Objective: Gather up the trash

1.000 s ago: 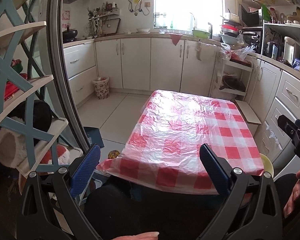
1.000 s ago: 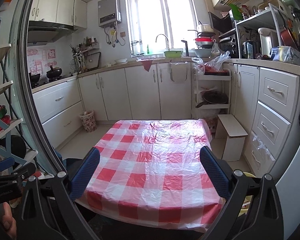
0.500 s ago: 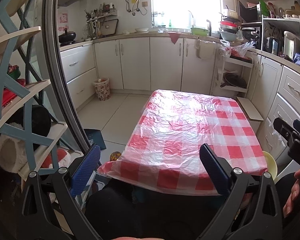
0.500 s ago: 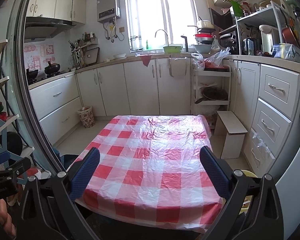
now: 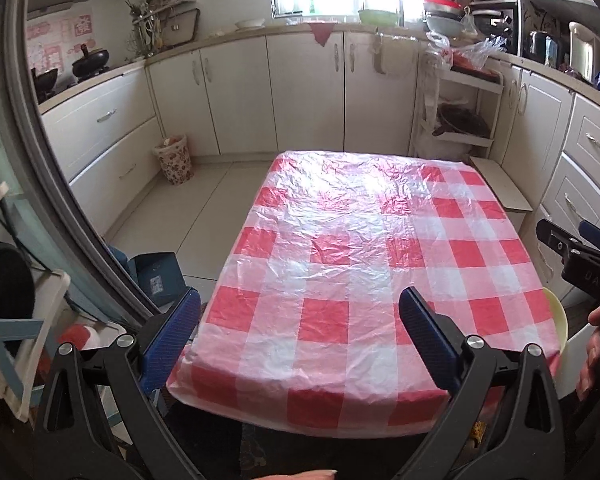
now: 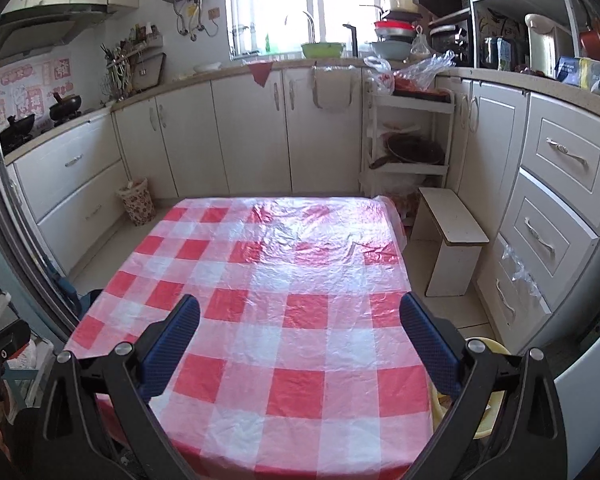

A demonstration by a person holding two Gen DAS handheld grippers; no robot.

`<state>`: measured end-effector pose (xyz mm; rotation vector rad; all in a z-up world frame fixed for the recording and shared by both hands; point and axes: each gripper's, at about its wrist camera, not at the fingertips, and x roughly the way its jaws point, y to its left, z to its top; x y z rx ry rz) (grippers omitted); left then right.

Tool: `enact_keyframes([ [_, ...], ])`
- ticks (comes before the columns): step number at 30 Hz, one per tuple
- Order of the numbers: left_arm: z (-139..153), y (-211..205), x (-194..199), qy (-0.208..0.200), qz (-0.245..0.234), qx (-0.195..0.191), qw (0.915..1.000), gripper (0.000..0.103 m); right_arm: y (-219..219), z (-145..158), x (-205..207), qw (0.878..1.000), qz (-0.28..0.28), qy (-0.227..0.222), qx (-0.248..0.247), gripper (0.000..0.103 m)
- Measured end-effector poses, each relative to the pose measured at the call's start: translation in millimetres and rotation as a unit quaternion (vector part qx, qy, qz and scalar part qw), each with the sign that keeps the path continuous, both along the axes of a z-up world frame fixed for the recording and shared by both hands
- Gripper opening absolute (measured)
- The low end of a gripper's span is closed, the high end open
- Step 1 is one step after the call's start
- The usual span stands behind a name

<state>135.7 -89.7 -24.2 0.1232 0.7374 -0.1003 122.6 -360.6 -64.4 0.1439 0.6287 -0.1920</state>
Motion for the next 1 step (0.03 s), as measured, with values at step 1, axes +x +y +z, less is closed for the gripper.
enact_keyframes([
  [1,-9.3,-4.8,16.6,0.009,0.001,-0.001,1.0,0.096,-6.8,-10.4,14.5,1.0,-0.006,0.014,-0.001,0.096],
])
